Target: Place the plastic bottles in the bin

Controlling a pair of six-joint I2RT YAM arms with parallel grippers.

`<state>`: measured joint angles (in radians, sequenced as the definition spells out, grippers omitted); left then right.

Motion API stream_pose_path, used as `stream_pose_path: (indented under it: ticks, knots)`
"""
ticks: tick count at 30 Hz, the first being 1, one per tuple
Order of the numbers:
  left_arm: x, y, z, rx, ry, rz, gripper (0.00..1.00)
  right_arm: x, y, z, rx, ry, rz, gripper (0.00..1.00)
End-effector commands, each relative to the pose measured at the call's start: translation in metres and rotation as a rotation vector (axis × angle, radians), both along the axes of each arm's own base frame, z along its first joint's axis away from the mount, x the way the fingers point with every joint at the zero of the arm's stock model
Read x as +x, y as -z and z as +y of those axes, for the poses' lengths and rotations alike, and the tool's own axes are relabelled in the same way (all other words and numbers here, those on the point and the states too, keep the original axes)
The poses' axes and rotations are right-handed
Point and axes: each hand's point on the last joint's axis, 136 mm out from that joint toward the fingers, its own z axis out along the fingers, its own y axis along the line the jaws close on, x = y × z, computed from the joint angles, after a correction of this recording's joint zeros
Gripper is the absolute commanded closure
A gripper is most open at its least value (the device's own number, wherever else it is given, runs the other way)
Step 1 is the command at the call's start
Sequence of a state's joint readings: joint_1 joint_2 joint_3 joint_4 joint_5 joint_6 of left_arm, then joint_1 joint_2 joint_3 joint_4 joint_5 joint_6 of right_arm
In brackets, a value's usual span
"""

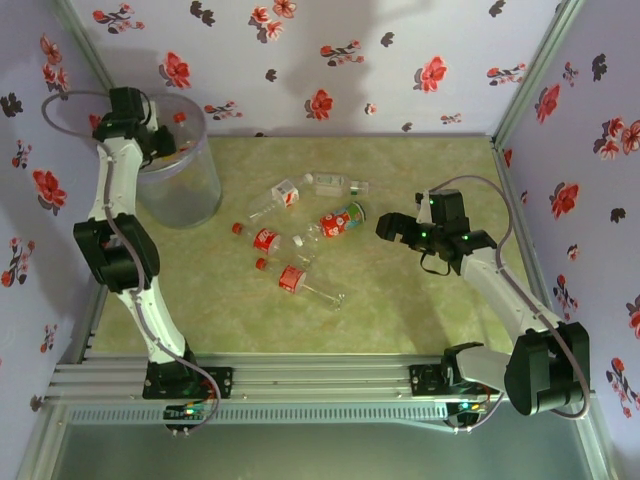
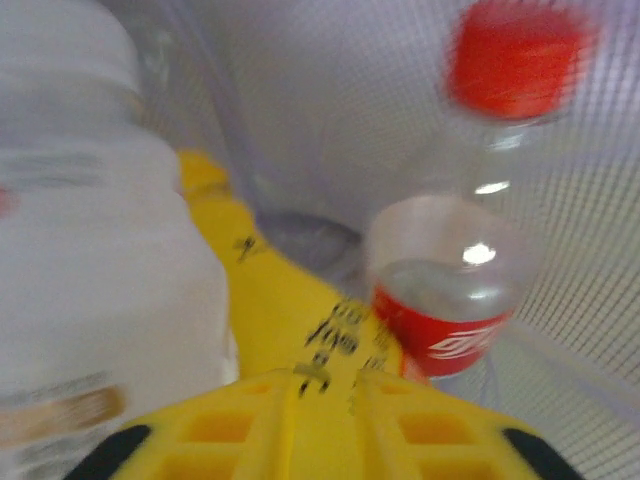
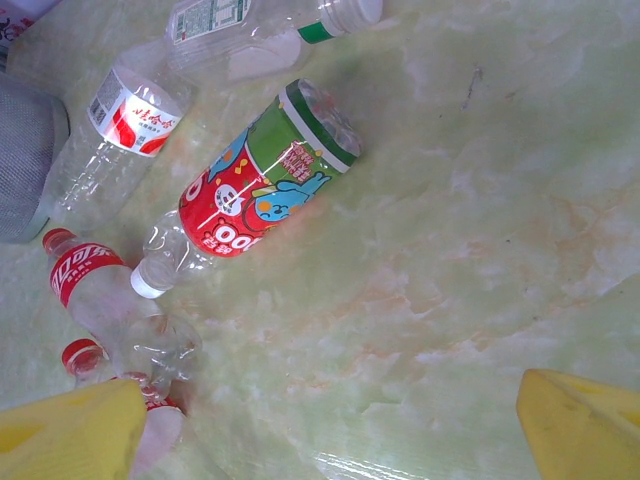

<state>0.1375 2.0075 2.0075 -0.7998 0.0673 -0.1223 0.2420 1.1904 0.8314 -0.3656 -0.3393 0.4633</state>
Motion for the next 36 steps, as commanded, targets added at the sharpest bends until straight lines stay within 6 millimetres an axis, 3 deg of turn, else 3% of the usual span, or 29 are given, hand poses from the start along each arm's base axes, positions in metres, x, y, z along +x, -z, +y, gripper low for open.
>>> stream_pose_path:
  ticks: [1, 7, 17, 21, 27, 32, 36]
  knots:
    - [-0.019, 0.019, -0.007, -0.001, 0.008, 0.076, 0.86, 0.001, 0.006, -0.003, -0.028, -0.004, 0.006, 0.04]
    - [-0.032, 0.063, -0.014, -0.031, 0.007, 0.15, 0.95, 0.003, 0.005, -0.002, -0.021, -0.003, 0.002, 0.04]
    - [-0.04, 0.097, -0.025, -0.041, 0.038, 0.239, 1.0, 0.004, 0.004, -0.001, -0.015, 0.001, 0.001, 0.04]
    - [-0.045, 0.075, -0.035, -0.023, 0.066, 0.18, 1.0, 0.005, 0.001, -0.002, -0.02, 0.005, -0.002, 0.04]
    - [-0.041, 0.013, -0.046, -0.003, 0.095, 0.06, 0.98, 0.012, -0.002, 0.0, -0.011, 0.027, -0.002, 0.04]
    - [-0.033, -0.023, -0.048, 0.015, 0.109, 0.006, 0.7, 0.02, -0.002, 0.009, 0.0, 0.077, -0.005, 0.06]
    - [-0.029, -0.049, -0.045, 0.043, 0.11, -0.043, 0.49, 0.026, -0.002, 0.028, 0.006, 0.082, -0.012, 0.1]
